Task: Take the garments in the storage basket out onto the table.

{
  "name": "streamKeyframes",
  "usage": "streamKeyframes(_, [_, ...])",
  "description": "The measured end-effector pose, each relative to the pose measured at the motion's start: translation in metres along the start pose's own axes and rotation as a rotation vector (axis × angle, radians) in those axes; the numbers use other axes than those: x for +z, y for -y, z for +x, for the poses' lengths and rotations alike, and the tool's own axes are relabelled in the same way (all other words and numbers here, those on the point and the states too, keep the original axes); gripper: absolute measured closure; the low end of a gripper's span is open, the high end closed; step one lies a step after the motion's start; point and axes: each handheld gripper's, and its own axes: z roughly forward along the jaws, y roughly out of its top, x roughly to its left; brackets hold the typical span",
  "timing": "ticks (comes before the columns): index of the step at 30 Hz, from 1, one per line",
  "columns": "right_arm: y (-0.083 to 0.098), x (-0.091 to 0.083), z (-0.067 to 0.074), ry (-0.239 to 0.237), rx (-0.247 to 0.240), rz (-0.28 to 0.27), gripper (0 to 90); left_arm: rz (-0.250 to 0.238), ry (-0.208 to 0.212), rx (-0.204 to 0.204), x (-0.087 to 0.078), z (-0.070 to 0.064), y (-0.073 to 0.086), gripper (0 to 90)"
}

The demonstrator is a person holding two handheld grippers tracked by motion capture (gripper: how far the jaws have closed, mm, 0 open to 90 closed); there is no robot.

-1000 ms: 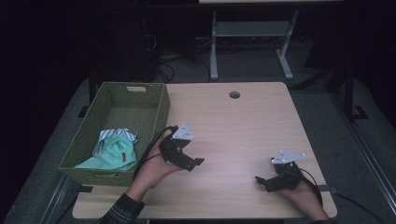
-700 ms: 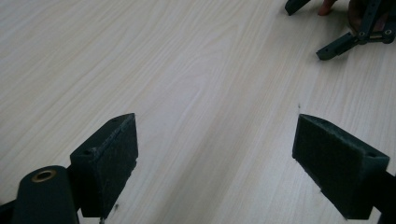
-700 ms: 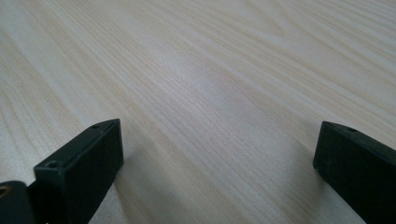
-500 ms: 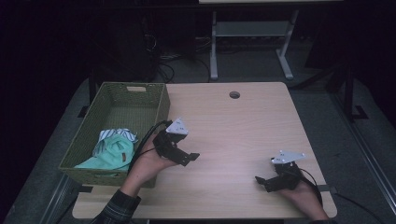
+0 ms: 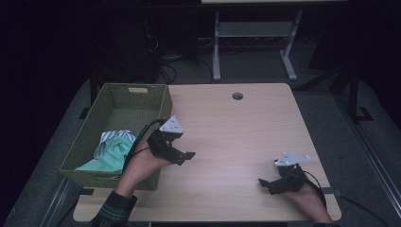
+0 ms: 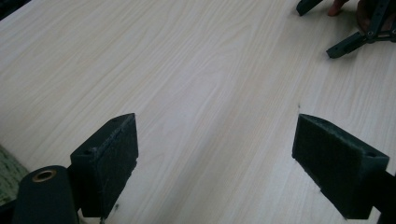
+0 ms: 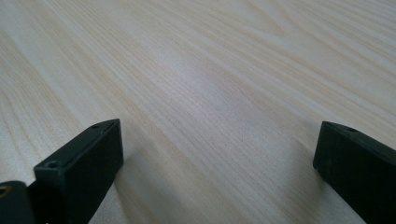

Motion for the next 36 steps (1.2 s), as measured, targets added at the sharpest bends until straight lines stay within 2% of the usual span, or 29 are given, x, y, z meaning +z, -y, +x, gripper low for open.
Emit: streamKeyframes(36, [0.0,0.0,0.0,0.0,-0.005,-0.002,1.4,-0.002,-0.088,-0.107,-0.037,0.034,0.032,14.2])
